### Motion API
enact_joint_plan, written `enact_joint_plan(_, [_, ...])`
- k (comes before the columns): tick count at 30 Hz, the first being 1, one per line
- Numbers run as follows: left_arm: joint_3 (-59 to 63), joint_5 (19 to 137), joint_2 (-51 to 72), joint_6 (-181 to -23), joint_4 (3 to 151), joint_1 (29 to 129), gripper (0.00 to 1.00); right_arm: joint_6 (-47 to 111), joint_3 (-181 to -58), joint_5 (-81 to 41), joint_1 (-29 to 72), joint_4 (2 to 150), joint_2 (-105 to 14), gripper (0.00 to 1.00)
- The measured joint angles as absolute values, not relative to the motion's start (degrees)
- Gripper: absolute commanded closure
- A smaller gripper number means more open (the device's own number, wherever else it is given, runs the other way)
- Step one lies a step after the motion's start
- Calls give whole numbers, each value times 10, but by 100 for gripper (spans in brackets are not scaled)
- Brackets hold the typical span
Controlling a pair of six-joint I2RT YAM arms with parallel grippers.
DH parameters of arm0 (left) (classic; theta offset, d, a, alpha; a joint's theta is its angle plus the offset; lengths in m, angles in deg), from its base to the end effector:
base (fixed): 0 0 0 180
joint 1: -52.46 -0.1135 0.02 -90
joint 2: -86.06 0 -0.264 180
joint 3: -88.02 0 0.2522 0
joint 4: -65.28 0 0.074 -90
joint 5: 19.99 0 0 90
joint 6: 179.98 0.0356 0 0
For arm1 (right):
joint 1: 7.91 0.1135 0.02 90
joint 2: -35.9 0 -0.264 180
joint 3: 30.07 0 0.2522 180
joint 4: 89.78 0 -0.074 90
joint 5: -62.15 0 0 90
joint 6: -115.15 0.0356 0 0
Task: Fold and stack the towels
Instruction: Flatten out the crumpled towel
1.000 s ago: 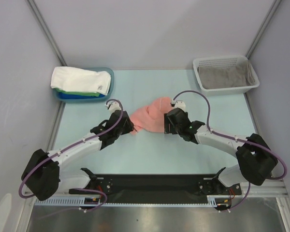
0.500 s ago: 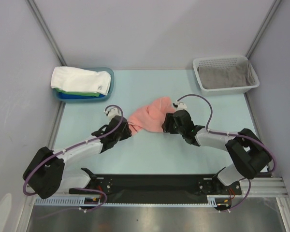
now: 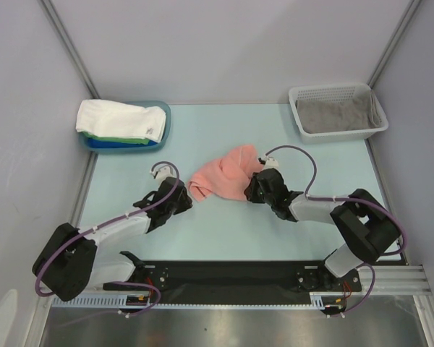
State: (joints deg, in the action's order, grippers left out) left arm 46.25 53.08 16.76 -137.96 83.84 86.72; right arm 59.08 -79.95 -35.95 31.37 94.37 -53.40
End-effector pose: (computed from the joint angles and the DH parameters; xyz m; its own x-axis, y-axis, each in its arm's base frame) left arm 0.1920 -0.1182 0.1660 -0.6747 -0.4004 -0.6201 -0.1936 0.9067 -0.3748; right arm 0.2360 0.1866 0.1543 -0.6710 0.1651 -0.7228 -0.1967 0.9003 0.3882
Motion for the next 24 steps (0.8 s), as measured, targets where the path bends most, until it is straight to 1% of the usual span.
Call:
enact_joint_plan(1, [463,533,168,-1380,837,865,60,592,-799,-361,314,941,-533,83])
enact_joint_plan(3, [464,538,168,-1379,834,862,60,596,-800,-366,316,928,-528,87])
enact_joint_plan(4, [464,540,168,-1379,830,860,59,596,-801,-370,316,915,-523,91])
enact_joint_plan(8, [464,550,168,-1374,820,854,59,597,-812,-392,317,846,-472,95])
enact_joint_plan(13, [464,567,168,-1367,794,848,58,591,-842,-428,317,740,-352,97])
enact_joint_plan(16, [464,583,168,-1363,772,846,58,585,-873,-455,316,686,-300,98])
enact_joint_plan(20, [464,624,165,-1354,724,845,60,576,-897,-486,310,630,-253,97])
enact_joint_plan(24, [464,673,141,-1345,676,845,60,563,-909,-509,294,575,-226,97])
